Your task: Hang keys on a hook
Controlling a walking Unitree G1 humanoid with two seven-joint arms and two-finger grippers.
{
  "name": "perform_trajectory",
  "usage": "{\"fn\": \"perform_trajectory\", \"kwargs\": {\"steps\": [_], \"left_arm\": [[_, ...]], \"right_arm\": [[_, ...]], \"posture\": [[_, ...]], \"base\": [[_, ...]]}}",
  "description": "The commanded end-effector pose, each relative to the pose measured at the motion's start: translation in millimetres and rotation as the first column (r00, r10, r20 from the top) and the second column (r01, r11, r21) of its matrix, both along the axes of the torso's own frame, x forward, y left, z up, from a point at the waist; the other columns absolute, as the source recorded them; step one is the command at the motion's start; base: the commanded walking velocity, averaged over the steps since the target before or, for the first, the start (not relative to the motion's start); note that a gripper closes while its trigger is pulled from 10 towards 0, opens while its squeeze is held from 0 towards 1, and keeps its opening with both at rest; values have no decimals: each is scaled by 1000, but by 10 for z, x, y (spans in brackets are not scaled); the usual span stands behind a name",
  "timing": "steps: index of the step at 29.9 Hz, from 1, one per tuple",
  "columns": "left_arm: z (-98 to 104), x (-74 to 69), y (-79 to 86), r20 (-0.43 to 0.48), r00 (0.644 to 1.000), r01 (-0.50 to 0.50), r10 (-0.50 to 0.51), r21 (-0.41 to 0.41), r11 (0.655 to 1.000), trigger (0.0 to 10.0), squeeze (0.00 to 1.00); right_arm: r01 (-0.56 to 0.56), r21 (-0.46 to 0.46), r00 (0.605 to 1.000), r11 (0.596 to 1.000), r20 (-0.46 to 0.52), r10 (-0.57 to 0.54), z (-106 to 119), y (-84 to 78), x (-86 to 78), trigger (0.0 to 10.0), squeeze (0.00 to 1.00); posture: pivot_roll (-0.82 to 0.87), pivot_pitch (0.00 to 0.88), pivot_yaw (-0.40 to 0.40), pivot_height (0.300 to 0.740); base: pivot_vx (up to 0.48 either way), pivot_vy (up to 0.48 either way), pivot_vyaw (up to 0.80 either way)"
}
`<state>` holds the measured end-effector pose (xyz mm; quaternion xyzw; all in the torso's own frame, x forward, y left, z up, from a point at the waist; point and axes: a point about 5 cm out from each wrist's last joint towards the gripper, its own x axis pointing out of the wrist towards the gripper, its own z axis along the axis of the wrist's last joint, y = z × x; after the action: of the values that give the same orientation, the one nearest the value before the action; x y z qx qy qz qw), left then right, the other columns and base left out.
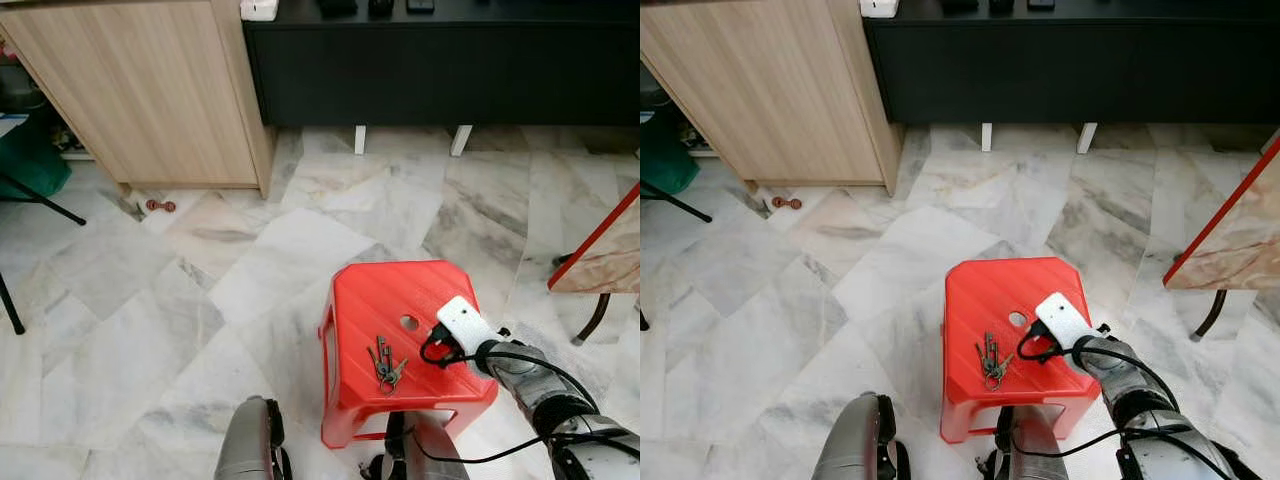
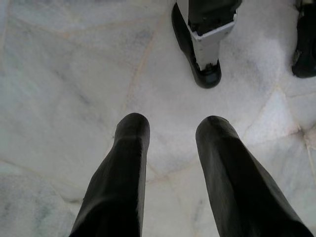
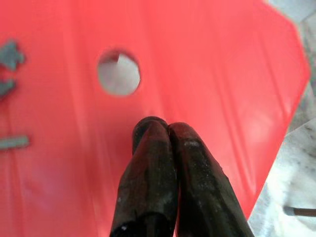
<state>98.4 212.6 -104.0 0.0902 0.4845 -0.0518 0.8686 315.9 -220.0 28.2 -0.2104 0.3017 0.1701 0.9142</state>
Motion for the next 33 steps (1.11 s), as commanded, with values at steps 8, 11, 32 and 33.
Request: {"fn": "perform_trajectory", "kwargs": {"steps": [8,11,32,33], "left_arm": [[-27,-28,-5,-51,999,-7,8,12,1000,10000,0],[-22,12,-8,-49,999,-10,11,15,1000,10000,0],[10,165,-7,-33,999,-8,9,30,1000,10000,0],[11,168,-6,-33,999,-8,9,30,1000,10000,0]], "right_arm": [[62,156,992,986,98,-78,-20,56,-59,0,0],[64,212,986,975,138,-95,-1,105,-69,0,0],[138,418,924,898,273,-269,82,352,-494,10000,0],[140,419,921,897,277,-273,98,345,-477,10000,0]], "posture": [[66,102,-3,610],[56,90,-4,610],[28,33,-6,610],[28,28,-5,610]], "base": [[0,0,0],[0,0,0],[0,0,0],[0,0,0]]}}
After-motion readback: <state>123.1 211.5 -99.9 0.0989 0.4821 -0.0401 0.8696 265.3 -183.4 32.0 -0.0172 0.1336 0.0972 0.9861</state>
